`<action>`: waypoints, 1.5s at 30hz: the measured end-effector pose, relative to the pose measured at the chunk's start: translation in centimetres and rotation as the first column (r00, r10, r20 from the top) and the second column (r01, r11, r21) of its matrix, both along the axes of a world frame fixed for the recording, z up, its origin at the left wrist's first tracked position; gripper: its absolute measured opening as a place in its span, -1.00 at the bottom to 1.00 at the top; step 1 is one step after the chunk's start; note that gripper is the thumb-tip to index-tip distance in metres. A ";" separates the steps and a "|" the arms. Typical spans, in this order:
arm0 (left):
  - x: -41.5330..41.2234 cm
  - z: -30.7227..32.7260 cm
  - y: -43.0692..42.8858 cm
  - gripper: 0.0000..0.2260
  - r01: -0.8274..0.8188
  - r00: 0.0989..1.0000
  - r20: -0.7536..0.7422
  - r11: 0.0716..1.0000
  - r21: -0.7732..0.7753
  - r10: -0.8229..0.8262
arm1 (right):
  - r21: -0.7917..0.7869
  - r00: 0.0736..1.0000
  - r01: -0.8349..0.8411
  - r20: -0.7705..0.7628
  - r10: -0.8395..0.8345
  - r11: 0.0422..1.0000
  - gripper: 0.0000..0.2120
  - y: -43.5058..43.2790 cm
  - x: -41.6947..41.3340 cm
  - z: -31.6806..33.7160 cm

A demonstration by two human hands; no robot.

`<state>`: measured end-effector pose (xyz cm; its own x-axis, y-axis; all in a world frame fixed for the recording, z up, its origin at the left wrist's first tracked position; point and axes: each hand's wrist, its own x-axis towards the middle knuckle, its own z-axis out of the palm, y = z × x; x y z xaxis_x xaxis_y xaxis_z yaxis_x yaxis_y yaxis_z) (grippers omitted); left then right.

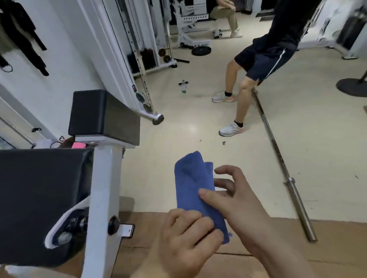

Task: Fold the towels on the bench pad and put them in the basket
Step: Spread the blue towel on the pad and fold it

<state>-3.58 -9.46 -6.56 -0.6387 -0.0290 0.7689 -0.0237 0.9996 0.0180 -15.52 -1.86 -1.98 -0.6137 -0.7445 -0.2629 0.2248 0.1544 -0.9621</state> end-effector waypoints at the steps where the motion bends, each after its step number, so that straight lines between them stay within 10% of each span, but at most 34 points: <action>1: -0.8 -0.3 -0.2 -0.86 0.011 0.999 0.049 1.000 0.012 -0.012 | -0.002 1.000 0.018 -0.012 -0.018 1.000 -0.65 -0.2 -0.8 -0.5; 8: -5.7 0.8 -6.2 -0.50 -0.152 0.983 0.178 0.784 0.602 0.053 | 0.026 0.955 -0.084 -0.285 0.088 0.996 -0.63 -4.0 -8.7 -2.0; 13: -13.0 3.1 -13.3 -0.22 -0.298 0.951 0.309 0.286 0.911 0.006 | 0.026 0.851 -0.297 -0.446 0.277 0.955 -0.57 -9.8 -14.7 -1.0; 22: -20.3 5.0 -22.9 -0.69 -0.342 0.940 0.262 0.592 0.730 0.220 | 0.224 0.639 -0.405 -0.625 0.450 0.886 -0.65 -22.8 -22.7 0.8; 27: -20.4 5.2 -27.7 -0.76 -0.385 0.912 0.179 0.623 0.681 0.369 | 0.355 0.448 -0.646 -0.540 0.713 0.675 -0.62 -30.1 -25.8 1.8; 35: -22.5 3.3 -35.3 -0.94 -0.449 0.745 0.087 0.401 0.799 0.662 | 0.503 0.053 -0.829 -0.361 0.931 0.243 -0.78 -44.7 -32.8 0.5; 45: -25.8 -1.8 -46.3 -0.77 -0.250 0.591 0.331 -0.223 0.942 0.735 | 0.538 -0.163 -0.839 -0.393 0.905 0.082 -0.88 -64.2 -36.6 -3.3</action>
